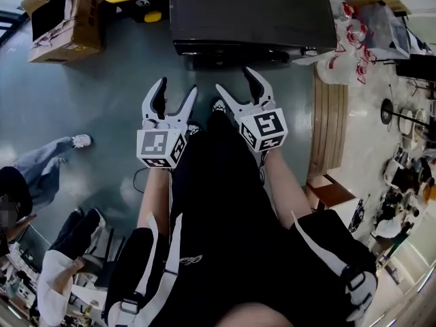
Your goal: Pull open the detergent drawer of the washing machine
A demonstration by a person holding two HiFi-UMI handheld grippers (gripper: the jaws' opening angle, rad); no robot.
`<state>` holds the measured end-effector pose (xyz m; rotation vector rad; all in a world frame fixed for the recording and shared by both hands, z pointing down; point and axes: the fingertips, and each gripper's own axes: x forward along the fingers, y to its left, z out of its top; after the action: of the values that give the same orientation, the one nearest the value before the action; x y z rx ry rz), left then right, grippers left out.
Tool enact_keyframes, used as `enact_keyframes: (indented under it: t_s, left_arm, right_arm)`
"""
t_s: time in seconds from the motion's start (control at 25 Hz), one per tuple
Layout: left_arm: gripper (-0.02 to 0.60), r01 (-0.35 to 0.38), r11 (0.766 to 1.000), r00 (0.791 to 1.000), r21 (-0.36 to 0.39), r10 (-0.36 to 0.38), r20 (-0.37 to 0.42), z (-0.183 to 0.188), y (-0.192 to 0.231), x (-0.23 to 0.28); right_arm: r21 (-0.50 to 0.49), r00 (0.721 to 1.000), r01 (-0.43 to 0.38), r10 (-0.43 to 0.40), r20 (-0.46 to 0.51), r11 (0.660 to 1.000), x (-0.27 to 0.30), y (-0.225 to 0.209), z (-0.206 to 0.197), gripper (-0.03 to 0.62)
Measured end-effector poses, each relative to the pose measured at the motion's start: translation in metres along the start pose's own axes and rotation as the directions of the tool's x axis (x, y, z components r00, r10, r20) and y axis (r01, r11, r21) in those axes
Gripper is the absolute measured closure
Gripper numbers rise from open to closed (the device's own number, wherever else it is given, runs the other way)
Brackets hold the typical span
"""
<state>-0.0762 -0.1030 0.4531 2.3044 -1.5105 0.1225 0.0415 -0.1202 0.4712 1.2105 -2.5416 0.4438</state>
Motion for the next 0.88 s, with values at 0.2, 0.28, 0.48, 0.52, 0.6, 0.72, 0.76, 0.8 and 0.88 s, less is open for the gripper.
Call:
enact_keyframes:
  t_s: [0.2, 0.28, 0.48, 0.52, 0.6, 0.72, 0.76, 0.8, 0.88]
  left_arm:
    - [0.265, -0.017, 1.0, 0.997, -0.018, 0.016, -0.077, -0.048, 0.031, 0.042]
    - [0.265, -0.022, 1.0, 0.994, 0.004, 0.022, -0.103, -0.063, 0.04, 0.056]
    - [0.265, -0.012, 1.0, 0.988, 0.019, 0.015, -0.153, -0.095, 0.057, 0.088]
    - [0.265, -0.011, 1.0, 0.987, 0.009, 0.012, -0.16, -0.099, 0.062, 0.094]
    - [0.265, -0.011, 1.0, 0.987, -0.005, 0.01, -0.162, -0.103, 0.069, 0.106]
    - [0.265, -0.002, 1.0, 0.986, 0.007, 0.003, -0.169, -0.107, 0.075, 0.122]
    - [0.265, 0.003, 1.0, 0.985, 0.015, 0.0, -0.174, -0.108, 0.075, 0.127]
    - [0.265, 0.006, 1.0, 0.984, 0.021, -0.003, -0.177, -0.11, 0.076, 0.131]
    - [0.265, 0.003, 1.0, 0.984, 0.02, 0.0, -0.176, -0.11, 0.078, 0.137]
  right_arm:
    - [0.022, 0.999, 0.027, -0.026, -0.042, 0.999, 0.029, -0.034, -0.037, 0.261]
    - [0.028, 0.998, 0.032, -0.03, -0.054, 0.999, 0.039, -0.047, -0.052, 0.261]
    - [0.063, 0.995, 0.047, -0.041, -0.091, 0.997, 0.065, -0.072, -0.084, 0.26]
    - [0.069, 0.994, 0.05, -0.043, -0.099, 0.996, 0.07, -0.075, -0.088, 0.26]
    - [0.074, 0.993, 0.053, -0.045, -0.114, 0.996, 0.079, -0.082, -0.094, 0.26]
    - [0.068, 0.991, 0.051, -0.042, -0.129, 0.996, 0.093, -0.09, -0.098, 0.26]
    - [0.066, 0.991, 0.05, -0.041, -0.131, 0.997, 0.096, -0.092, -0.099, 0.26]
    - [0.064, 0.99, 0.05, -0.041, -0.133, 0.997, 0.099, -0.093, -0.1, 0.26]
    - [0.065, 0.99, 0.051, -0.041, -0.135, 0.997, 0.103, -0.093, -0.101, 0.26]
